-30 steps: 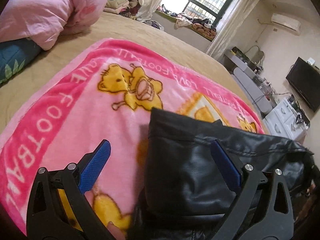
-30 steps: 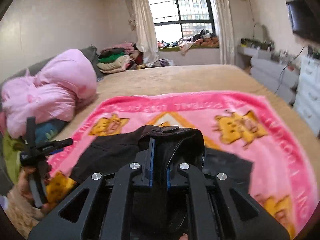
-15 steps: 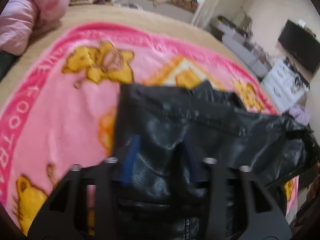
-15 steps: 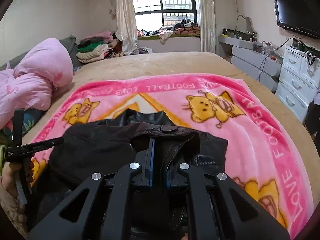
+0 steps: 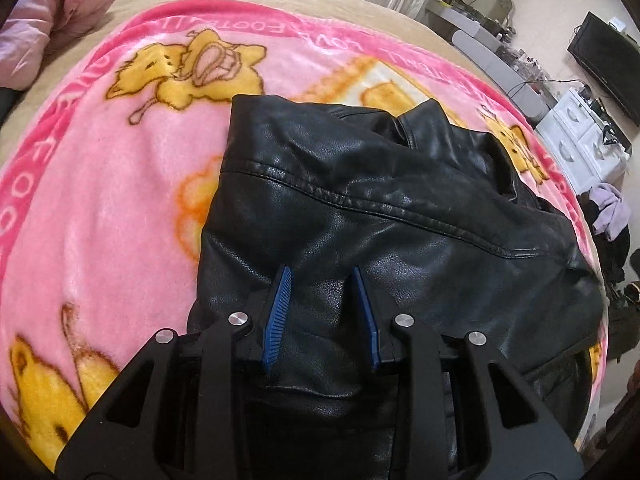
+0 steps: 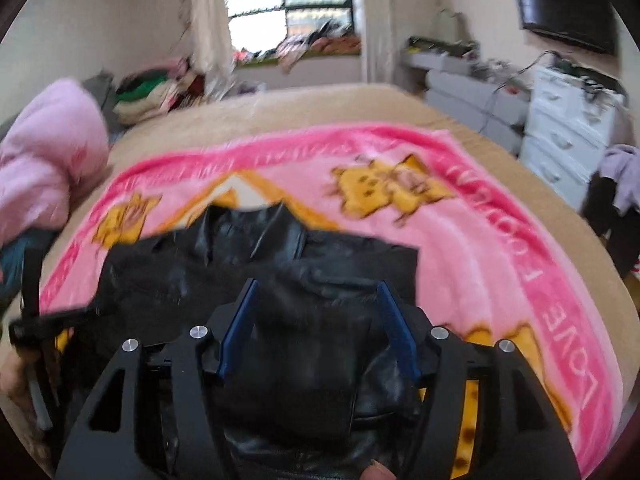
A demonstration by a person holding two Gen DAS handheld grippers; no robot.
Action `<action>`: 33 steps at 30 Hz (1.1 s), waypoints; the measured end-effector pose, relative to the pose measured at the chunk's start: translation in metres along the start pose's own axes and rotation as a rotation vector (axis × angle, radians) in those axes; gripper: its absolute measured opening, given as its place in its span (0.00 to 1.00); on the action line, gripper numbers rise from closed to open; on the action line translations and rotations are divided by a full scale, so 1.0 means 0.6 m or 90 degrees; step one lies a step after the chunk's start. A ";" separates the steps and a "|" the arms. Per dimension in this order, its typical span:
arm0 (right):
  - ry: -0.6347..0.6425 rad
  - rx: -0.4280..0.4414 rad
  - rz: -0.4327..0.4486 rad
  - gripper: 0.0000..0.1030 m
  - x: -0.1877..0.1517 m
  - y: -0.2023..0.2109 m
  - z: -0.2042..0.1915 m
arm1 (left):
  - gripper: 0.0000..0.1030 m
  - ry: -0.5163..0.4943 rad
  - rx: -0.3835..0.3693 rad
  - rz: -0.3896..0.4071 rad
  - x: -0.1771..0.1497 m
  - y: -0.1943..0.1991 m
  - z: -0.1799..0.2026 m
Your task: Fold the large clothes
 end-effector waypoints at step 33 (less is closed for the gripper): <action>0.037 0.079 -0.113 0.78 -0.088 -0.088 -0.078 | 0.52 -0.068 0.020 0.059 -0.005 0.078 0.040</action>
Point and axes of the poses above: each gripper's, at about its wrist camera, not at the fingertips, and y roughly against the way its jaws point, z to its right, x to its top, the point moved 1 cm from there along -y, roughly the way its jaws point, and after that the axes turned 15 degrees about x, right-handed, at the moved point
